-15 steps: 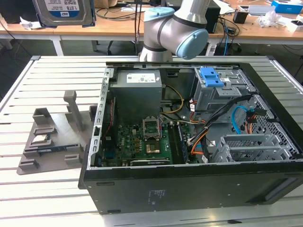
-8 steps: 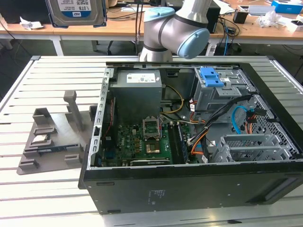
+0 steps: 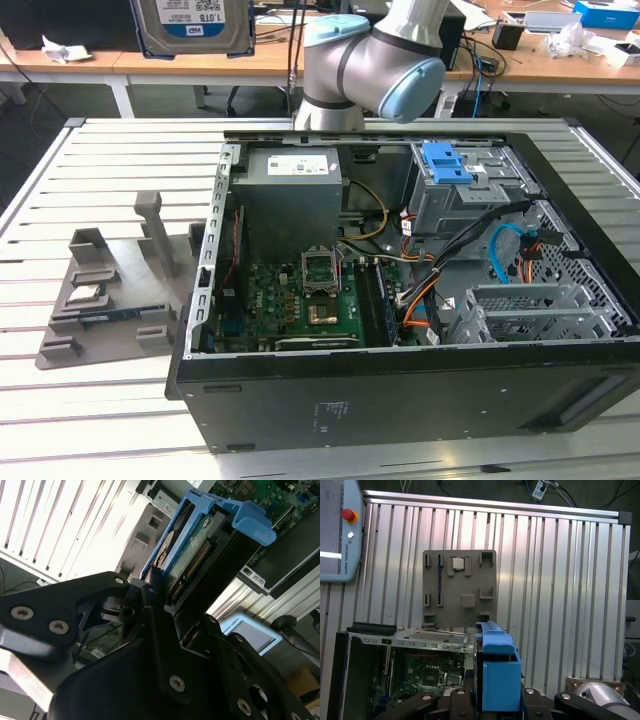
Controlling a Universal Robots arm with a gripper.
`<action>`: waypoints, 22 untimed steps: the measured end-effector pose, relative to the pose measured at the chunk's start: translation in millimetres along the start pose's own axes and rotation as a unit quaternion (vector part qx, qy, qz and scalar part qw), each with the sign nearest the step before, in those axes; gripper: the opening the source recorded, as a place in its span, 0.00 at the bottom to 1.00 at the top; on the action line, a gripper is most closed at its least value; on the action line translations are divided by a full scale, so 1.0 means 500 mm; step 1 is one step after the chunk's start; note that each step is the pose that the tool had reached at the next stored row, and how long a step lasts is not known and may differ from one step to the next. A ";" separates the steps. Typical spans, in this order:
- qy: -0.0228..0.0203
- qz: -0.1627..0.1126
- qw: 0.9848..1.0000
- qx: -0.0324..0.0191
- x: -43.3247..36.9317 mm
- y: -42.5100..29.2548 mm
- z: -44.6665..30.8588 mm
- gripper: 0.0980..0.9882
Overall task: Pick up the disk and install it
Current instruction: 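Pick up the disk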
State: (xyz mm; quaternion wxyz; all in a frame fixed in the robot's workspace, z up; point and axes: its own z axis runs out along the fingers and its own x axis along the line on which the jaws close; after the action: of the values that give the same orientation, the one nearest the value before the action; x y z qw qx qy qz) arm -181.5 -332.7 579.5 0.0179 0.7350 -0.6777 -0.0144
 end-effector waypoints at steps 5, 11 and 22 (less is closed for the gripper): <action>0.000 0.000 1.000 0.000 0.003 -0.031 -0.001 0.30; 0.000 0.000 1.000 0.000 0.006 -0.078 -0.004 0.30; 0.000 0.000 1.000 0.000 0.013 -0.154 -0.007 0.30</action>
State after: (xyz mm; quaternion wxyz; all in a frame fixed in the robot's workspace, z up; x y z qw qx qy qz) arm -104.1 -332.7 579.5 0.0181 0.7350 -0.6777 -0.0145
